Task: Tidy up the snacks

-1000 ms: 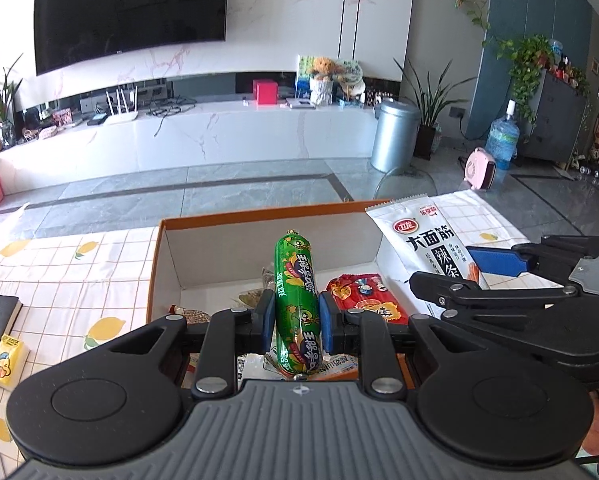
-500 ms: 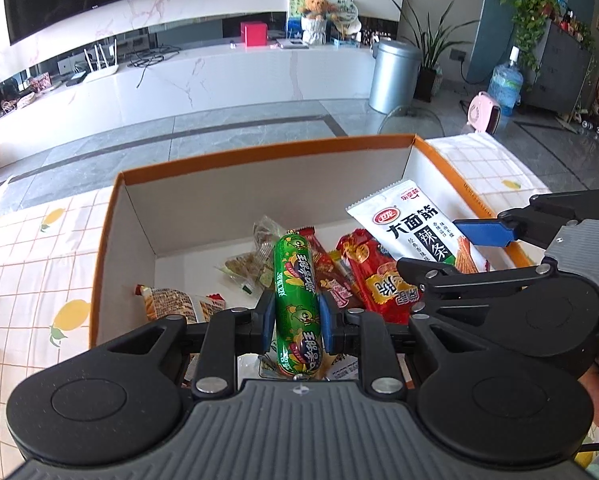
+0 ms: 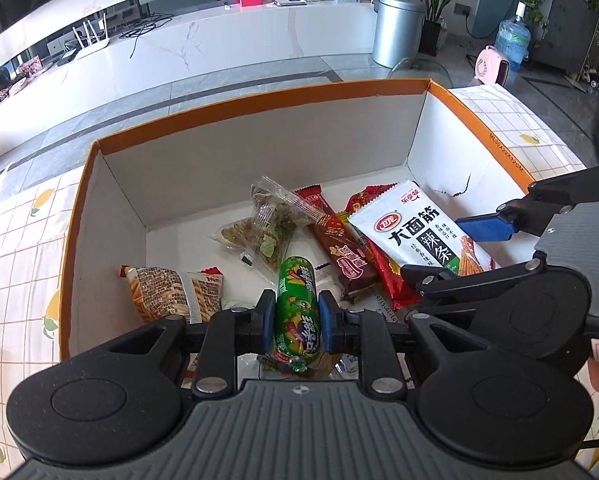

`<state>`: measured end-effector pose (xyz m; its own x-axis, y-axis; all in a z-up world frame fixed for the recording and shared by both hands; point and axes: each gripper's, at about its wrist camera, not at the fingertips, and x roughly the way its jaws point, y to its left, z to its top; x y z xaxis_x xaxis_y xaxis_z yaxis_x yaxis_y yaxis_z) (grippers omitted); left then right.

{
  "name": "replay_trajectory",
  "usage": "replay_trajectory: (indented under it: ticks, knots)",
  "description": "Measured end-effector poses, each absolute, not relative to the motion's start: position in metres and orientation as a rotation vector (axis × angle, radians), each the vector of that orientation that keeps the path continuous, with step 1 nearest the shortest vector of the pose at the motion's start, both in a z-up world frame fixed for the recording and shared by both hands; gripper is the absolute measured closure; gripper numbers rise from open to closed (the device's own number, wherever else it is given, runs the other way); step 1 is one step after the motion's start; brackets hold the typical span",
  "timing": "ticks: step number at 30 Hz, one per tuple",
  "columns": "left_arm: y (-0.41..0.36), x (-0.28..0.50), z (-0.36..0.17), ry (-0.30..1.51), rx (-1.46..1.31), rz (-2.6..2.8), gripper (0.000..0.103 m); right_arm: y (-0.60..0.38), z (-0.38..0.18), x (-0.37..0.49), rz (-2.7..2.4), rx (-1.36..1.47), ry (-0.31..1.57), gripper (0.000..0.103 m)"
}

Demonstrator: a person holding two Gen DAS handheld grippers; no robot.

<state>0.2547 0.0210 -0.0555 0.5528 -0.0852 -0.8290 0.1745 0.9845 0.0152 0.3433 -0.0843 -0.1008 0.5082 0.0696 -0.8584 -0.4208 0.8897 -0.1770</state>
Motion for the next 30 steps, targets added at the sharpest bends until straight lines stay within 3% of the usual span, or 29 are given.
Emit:
replay_trajectory:
  ticks: [7,12,17,20,30]
  knots:
    - [0.017,0.261,-0.054,1.003,0.120,-0.154,0.075,-0.083,-0.102,0.346,0.305,-0.428,1.033,0.056]
    - [0.021,0.260,-0.053,1.001,0.113,-0.156,0.070,-0.080,-0.098,0.346,0.316,-0.472,1.039,0.048]
    - [0.028,0.255,-0.040,0.964,0.100,-0.129,0.041,-0.082,-0.089,0.343,0.318,-0.501,1.030,0.040]
    - [0.032,0.249,-0.028,0.932,0.070,-0.137,0.033,-0.087,-0.079,0.339,0.319,-0.498,1.014,0.035]
    - [0.032,0.213,0.018,0.764,0.104,-0.106,0.030,-0.109,-0.018,0.303,0.324,-0.375,0.881,0.022]
